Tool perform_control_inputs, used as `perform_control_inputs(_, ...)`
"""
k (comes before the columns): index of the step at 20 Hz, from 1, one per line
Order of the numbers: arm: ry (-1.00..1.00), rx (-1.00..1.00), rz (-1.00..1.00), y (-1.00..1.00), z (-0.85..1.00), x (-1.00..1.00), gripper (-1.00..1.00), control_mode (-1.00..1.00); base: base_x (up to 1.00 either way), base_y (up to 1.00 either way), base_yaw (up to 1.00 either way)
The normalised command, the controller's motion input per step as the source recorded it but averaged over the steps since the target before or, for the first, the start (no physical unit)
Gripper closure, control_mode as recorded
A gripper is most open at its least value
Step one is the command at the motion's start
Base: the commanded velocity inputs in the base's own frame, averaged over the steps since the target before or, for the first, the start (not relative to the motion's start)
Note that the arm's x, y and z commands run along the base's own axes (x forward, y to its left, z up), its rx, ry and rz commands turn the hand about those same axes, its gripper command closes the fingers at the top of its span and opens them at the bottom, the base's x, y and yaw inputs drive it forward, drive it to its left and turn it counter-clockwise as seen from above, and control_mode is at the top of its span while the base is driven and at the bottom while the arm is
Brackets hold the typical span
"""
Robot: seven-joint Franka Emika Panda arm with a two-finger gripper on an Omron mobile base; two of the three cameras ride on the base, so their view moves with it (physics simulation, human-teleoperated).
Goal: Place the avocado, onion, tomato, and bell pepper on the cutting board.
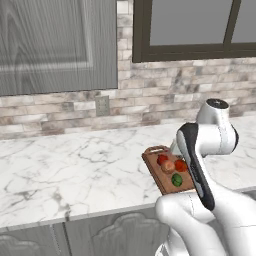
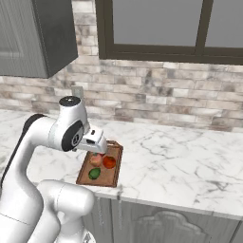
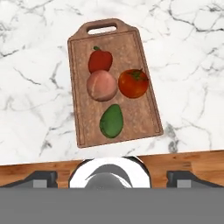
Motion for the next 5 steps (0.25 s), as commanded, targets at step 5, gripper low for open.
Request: perform_control_inputs(5,0.0,0.0,0.01,0.0,0.0,0.01,-1.0,-1.0,0.0,0.0,0.0)
